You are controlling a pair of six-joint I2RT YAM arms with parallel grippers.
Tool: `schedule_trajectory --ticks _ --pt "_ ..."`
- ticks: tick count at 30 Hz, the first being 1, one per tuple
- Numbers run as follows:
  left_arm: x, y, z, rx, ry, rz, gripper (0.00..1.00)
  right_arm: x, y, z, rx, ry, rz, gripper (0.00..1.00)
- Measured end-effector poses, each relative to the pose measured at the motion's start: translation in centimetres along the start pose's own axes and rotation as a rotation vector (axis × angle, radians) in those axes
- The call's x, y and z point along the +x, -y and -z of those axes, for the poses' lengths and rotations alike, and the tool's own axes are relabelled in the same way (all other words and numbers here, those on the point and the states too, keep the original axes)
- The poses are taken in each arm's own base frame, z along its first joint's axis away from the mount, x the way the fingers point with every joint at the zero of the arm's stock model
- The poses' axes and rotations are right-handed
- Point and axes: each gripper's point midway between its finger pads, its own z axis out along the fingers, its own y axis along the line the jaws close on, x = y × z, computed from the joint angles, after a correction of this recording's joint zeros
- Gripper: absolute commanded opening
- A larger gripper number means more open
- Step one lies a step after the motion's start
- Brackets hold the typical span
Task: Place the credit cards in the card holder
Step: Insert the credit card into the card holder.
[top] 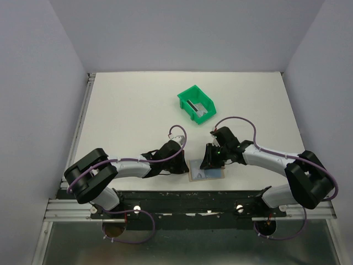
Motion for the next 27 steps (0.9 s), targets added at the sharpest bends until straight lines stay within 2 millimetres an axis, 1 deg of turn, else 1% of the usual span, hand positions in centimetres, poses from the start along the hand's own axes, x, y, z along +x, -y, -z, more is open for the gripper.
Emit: schedule_trajectory --ticks 6,17,27 --pt "0.0 0.0 0.0 -0.002 -0.001 0.000 0.00 -1.0 0.0 0.4 0.031 0.031 0.015 0.35" --pt "0.0 0.0 0.0 -0.007 -0.007 -0.001 0.00 -0.6 0.9 -0.5 0.063 0.002 0.011 0.35" --pt "-0.1 0.1 -0.1 -0.013 -0.013 -0.002 0.00 -1.0 -0.2 -1.1 -0.003 0.006 0.030 0.35"
